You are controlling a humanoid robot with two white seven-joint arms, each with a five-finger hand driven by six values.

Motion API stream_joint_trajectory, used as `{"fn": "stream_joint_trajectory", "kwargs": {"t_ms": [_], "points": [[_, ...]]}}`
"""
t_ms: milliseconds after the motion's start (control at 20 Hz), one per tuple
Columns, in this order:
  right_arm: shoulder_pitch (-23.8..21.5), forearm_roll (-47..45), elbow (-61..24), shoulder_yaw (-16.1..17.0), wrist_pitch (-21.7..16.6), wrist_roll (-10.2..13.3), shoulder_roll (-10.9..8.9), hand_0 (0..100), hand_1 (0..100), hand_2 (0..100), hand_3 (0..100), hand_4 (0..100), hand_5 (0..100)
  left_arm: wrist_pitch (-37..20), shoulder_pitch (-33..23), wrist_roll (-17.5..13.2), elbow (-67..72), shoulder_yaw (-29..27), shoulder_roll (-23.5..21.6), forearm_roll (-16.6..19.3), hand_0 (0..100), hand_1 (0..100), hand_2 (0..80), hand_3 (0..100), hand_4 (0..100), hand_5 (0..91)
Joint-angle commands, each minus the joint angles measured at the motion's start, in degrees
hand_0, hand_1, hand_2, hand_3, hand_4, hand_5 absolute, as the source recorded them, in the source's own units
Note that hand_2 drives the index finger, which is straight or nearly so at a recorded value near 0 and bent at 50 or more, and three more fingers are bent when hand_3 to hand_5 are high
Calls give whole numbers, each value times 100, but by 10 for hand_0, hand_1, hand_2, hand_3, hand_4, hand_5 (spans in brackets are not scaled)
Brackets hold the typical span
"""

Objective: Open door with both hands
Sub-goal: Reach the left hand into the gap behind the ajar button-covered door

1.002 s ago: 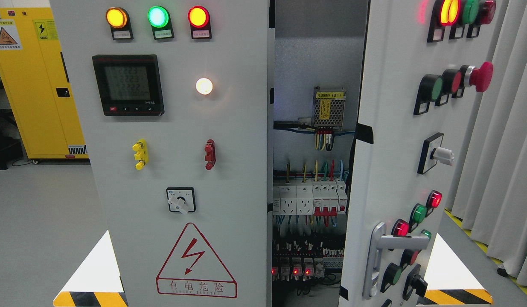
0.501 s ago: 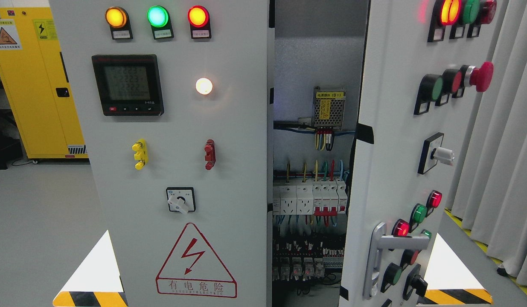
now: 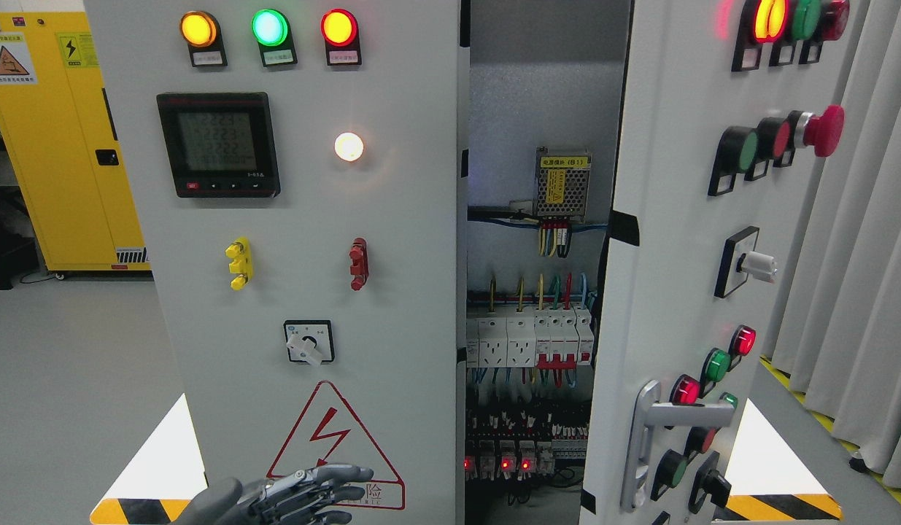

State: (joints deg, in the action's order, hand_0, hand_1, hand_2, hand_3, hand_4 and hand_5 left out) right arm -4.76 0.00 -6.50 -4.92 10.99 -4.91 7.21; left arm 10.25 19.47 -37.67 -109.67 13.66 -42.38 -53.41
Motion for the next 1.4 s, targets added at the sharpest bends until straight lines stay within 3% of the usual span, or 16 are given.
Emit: {"fn": "stream_joint_trajectory", "kwargs": {"t_ms": [0, 501, 751, 951, 1352], "points": [[2, -132, 0, 0, -1, -1, 0, 261, 0, 0, 0, 0, 0, 468, 1101, 58, -178, 691, -104, -852, 0, 0, 0, 0, 0, 0], [2, -132, 0, 0, -1, -1, 0, 260, 0, 0, 0, 0, 0, 540, 2658, 67, 577, 1542, 177, -1048, 0, 0, 0, 0, 0, 0], [2, -132, 0, 0, -1, -1, 0, 260, 0, 0, 0, 0, 0, 592, 3186, 49, 762, 2061, 265, -1549, 0, 0, 0, 0, 0, 0], [2, -141, 0, 0, -1, -1, 0, 260, 0, 0, 0, 0, 0, 1084, 3634, -3, 1359, 2097, 870, -1585, 0, 0, 0, 0, 0, 0], [2, -132, 0, 0, -1, -1, 0, 260, 0, 0, 0, 0, 0, 1269, 4425, -355, 2510, 2430, 1670, -1681, 0, 0, 0, 0, 0, 0]]}}
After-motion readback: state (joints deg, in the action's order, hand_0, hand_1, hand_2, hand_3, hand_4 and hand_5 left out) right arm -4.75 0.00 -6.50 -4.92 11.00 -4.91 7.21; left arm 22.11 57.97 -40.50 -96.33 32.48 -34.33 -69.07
